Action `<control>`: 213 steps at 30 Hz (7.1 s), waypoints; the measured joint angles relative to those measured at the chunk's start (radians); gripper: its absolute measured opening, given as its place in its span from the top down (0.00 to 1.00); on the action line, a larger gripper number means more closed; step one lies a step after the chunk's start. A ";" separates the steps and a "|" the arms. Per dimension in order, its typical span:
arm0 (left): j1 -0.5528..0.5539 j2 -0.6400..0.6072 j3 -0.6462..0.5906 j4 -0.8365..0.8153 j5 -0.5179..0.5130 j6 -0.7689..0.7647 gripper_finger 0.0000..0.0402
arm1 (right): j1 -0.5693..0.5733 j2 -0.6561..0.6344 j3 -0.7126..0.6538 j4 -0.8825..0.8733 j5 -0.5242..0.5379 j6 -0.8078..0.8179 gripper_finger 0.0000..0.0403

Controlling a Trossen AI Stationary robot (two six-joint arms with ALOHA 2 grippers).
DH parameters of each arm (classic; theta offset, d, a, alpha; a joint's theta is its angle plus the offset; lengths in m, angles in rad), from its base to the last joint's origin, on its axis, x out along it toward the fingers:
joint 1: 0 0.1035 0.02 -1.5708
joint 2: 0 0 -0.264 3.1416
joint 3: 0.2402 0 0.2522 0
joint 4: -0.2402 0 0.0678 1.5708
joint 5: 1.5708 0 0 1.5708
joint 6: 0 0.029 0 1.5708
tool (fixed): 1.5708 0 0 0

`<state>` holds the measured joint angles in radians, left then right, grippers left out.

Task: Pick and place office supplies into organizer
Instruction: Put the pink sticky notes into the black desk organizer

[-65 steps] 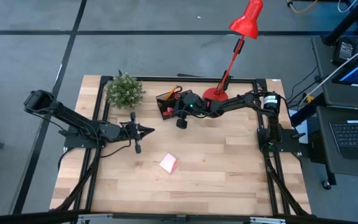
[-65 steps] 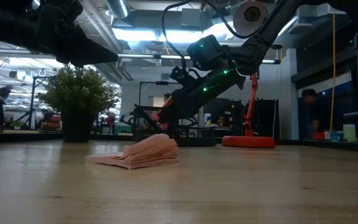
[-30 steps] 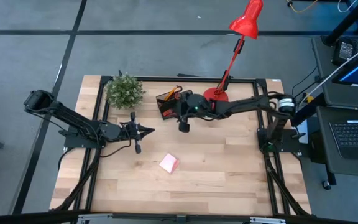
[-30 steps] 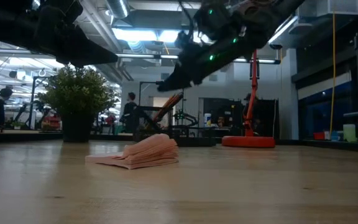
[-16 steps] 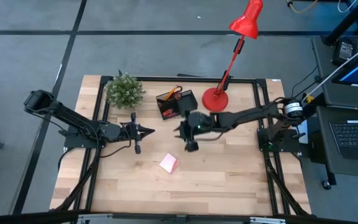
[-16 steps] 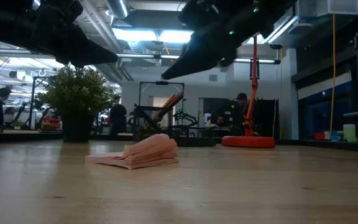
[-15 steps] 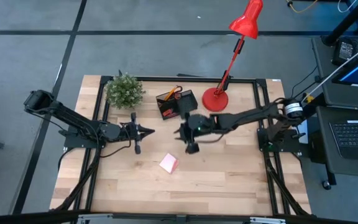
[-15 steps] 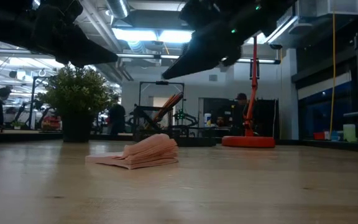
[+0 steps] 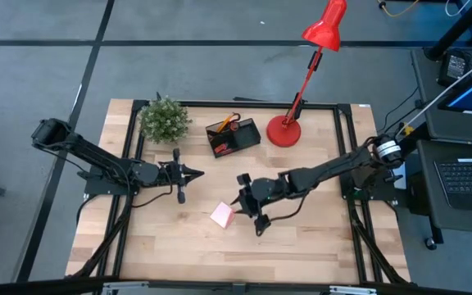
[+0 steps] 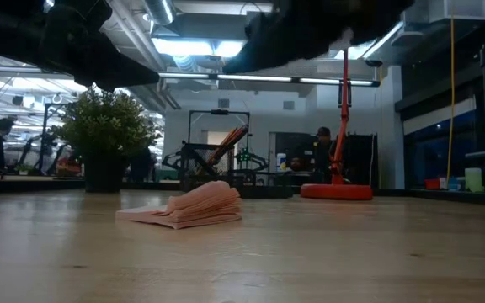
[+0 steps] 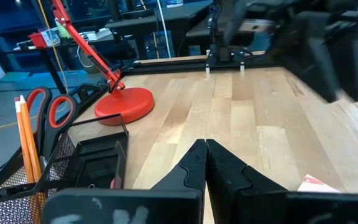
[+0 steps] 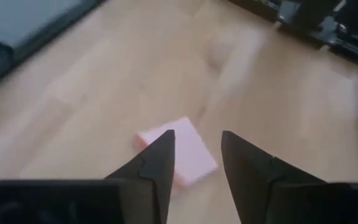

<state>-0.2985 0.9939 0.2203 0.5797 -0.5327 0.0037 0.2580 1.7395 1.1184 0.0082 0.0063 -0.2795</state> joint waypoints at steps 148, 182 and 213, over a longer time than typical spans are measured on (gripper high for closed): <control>0.000 0.000 0.000 -0.004 0.009 -0.007 0.99 | 0.037 0.496 0.546 -0.600 0.263 0.037 0.63; 0.000 0.000 0.000 0.000 0.038 -0.011 0.99 | 0.020 0.527 0.546 -0.570 0.305 0.037 0.90; 0.000 0.000 0.000 0.000 0.038 -0.010 0.99 | 0.052 0.462 0.545 -0.621 0.468 0.046 1.00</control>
<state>-0.2985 0.9936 0.2203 0.5793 -0.4950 -0.0060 0.3103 2.2017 1.6634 -0.6133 0.4741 -0.2334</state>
